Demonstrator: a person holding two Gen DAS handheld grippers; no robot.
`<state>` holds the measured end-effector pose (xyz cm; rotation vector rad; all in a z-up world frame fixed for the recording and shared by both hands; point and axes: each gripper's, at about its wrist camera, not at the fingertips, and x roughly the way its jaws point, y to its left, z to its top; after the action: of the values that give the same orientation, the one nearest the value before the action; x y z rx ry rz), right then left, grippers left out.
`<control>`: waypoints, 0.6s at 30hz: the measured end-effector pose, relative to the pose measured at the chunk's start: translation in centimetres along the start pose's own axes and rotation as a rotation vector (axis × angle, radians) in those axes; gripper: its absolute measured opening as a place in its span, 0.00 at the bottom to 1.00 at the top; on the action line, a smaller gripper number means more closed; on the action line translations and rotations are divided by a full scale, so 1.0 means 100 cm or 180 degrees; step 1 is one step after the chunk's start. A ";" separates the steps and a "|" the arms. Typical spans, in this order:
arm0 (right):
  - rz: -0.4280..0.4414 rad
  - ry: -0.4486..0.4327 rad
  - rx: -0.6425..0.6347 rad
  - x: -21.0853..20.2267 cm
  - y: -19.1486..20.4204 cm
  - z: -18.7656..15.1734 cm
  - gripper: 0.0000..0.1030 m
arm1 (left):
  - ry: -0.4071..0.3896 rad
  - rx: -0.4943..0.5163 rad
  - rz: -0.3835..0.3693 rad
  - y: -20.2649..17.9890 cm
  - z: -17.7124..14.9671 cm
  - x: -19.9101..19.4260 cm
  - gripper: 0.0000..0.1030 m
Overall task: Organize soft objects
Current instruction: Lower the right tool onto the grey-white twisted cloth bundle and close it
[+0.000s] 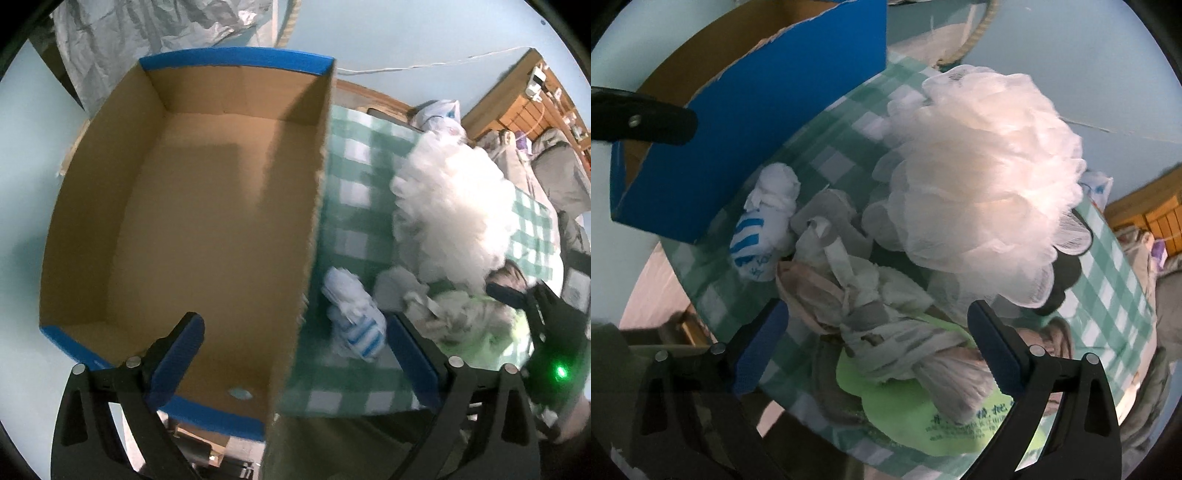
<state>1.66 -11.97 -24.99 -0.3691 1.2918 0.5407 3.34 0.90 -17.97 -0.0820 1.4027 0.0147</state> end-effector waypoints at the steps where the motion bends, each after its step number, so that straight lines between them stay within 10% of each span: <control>1: 0.0006 0.0006 -0.0030 0.002 -0.001 0.000 0.91 | 0.0007 0.0009 -0.0008 -0.003 -0.003 0.001 0.95; 18: 0.0576 0.0085 -0.0082 0.016 -0.024 -0.006 0.42 | 0.0078 -0.0155 0.0020 -0.029 -0.048 -0.001 0.84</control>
<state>2.80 -13.96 -26.76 -0.2829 1.3530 0.7077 -1.26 -2.31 -18.54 -0.1185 1.4273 0.0530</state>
